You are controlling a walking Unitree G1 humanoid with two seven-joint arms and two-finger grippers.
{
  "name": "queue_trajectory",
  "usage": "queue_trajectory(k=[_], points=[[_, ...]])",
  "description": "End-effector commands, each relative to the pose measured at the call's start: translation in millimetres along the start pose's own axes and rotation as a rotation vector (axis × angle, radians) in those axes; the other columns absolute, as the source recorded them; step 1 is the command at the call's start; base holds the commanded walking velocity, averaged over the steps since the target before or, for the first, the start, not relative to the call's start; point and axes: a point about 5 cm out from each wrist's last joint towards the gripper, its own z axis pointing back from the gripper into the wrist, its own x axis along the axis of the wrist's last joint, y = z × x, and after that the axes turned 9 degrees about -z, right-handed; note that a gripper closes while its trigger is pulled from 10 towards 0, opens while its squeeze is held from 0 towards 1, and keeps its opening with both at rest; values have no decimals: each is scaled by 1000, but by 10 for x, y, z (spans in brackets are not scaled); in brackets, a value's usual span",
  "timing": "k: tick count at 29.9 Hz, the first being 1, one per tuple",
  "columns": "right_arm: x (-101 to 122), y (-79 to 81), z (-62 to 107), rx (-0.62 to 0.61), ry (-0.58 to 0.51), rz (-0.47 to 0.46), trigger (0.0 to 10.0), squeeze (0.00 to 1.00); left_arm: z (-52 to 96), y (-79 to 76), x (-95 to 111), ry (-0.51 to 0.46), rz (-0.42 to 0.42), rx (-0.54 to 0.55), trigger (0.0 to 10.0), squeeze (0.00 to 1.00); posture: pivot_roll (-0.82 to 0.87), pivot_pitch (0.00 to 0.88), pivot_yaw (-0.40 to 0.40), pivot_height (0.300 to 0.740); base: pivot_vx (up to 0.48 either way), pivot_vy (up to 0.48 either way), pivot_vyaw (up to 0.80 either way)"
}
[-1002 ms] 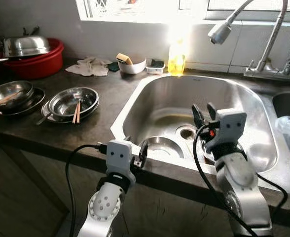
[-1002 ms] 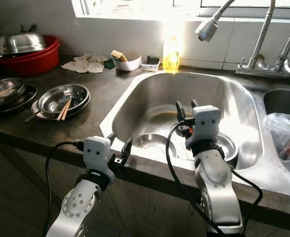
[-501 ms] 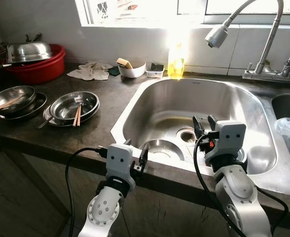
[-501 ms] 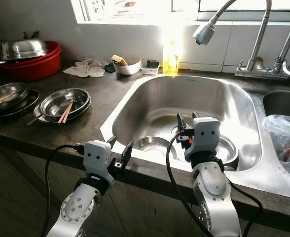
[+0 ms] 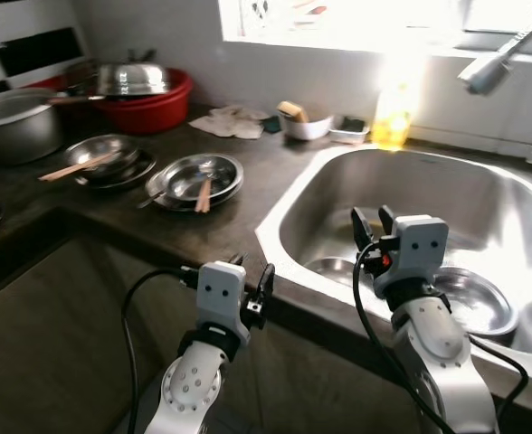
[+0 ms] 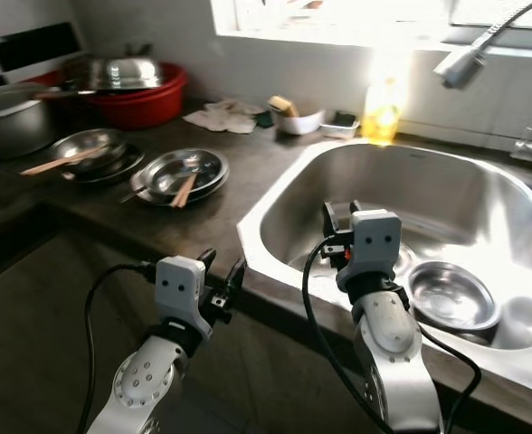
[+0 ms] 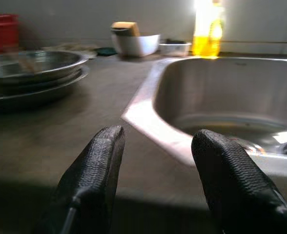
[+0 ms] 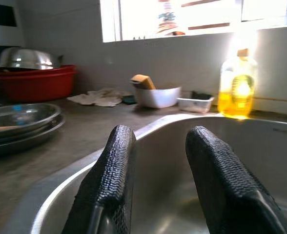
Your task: Kitchen organization
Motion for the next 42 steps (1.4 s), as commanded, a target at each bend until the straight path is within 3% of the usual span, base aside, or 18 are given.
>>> queue_trajectory(k=[1,9,14,35,42], points=[[36,19,-9,4,-8,1,10000,0,12,16,-33,16,-11,4,10000,0,73,7,25,740,0,0,800],[42,0,-27,2,-5,3,10000,0,11,10,-40,21,-10,1,10000,0,73,10,29,740,0,0,800],[25,-11,-49,0,14,-13,10000,0,11,11,-44,28,-10,0,10000,0,74,13,29,740,0,434,0],[40,31,-114,29,14,-13,10000,0,12,22,-66,29,-24,2,10000,0,78,11,16,740,0,56,0],[65,17,-148,30,3,-8,10000,0,8,17,-71,31,-13,-1,10000,0,77,7,18,740,400,39,0]])
